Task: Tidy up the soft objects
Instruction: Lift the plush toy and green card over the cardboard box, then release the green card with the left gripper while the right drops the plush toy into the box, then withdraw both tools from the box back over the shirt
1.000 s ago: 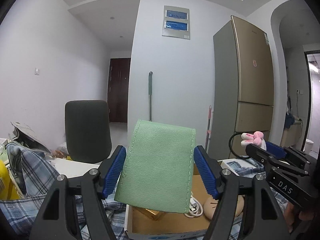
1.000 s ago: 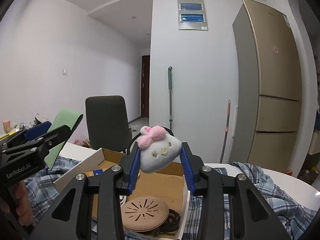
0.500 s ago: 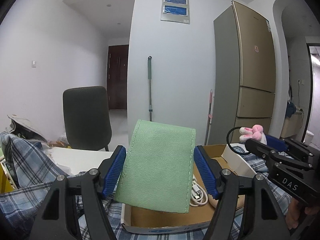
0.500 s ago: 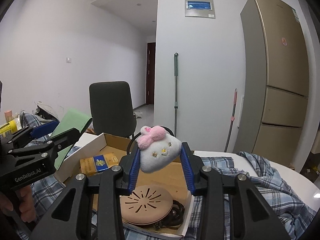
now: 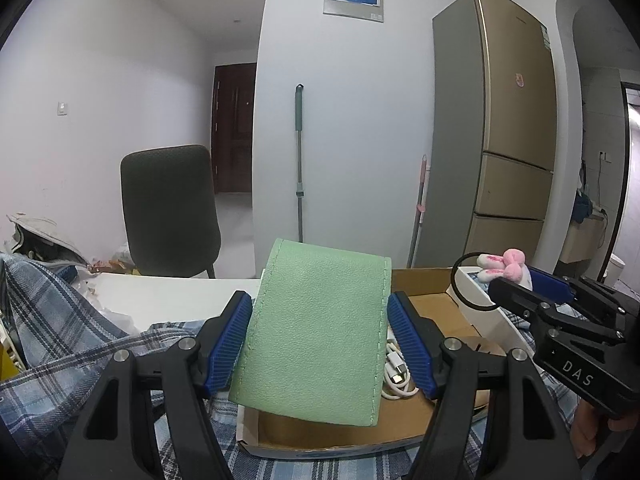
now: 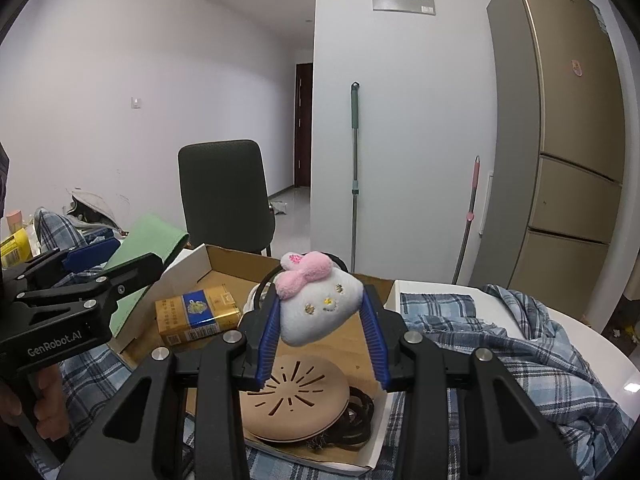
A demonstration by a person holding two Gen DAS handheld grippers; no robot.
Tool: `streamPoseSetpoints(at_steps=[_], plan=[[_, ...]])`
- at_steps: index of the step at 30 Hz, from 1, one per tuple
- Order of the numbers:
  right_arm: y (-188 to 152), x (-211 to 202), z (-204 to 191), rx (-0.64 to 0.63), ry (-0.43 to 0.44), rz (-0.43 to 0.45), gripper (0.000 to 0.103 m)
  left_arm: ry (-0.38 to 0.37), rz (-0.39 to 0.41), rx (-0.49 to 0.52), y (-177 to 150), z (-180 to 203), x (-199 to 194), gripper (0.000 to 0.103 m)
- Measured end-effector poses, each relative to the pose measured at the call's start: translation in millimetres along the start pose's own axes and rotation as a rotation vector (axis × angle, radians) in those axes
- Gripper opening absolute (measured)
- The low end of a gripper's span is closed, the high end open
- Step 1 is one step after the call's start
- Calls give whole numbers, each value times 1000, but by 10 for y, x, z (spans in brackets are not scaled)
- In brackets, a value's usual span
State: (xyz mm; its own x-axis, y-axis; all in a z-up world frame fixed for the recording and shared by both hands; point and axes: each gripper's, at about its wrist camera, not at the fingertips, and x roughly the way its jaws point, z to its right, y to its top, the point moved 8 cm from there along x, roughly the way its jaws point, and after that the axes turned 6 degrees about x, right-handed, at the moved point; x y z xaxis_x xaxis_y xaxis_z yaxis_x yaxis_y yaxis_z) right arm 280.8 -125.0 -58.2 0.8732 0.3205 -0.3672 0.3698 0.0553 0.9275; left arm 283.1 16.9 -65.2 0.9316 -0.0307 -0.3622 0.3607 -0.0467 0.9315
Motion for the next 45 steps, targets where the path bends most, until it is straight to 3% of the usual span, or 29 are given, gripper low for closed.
streamPoseSetpoints(at_steps=[10, 13, 20, 22, 25, 35, 39, 45], plan=[[-4, 11, -30, -9, 2, -12, 38, -2, 4, 11, 1, 28, -7, 73], [6, 4, -44, -9, 0, -10, 38, -2, 3, 3, 0, 18, -10, 85], [2, 8, -69, -10, 5, -15, 38, 8, 29, 25, 18, 57, -74, 85], [-1, 9, -76, -13, 6, -16, 40, 9, 35, 25, 24, 60, -87, 85], [0, 13, -81, -15, 11, -17, 55, 9, 27, 18, 18, 40, -80, 85], [125, -95, 7, 45, 14, 8, 58, -1, 32, 9, 57, 12, -118, 85], [418, -360, 105, 81, 5, 80, 58, 3, 106, -17, 314, -22, -378, 85], [812, -904, 114, 61, 24, 165, 58, -8, 239, 20, 781, 92, -991, 85]])
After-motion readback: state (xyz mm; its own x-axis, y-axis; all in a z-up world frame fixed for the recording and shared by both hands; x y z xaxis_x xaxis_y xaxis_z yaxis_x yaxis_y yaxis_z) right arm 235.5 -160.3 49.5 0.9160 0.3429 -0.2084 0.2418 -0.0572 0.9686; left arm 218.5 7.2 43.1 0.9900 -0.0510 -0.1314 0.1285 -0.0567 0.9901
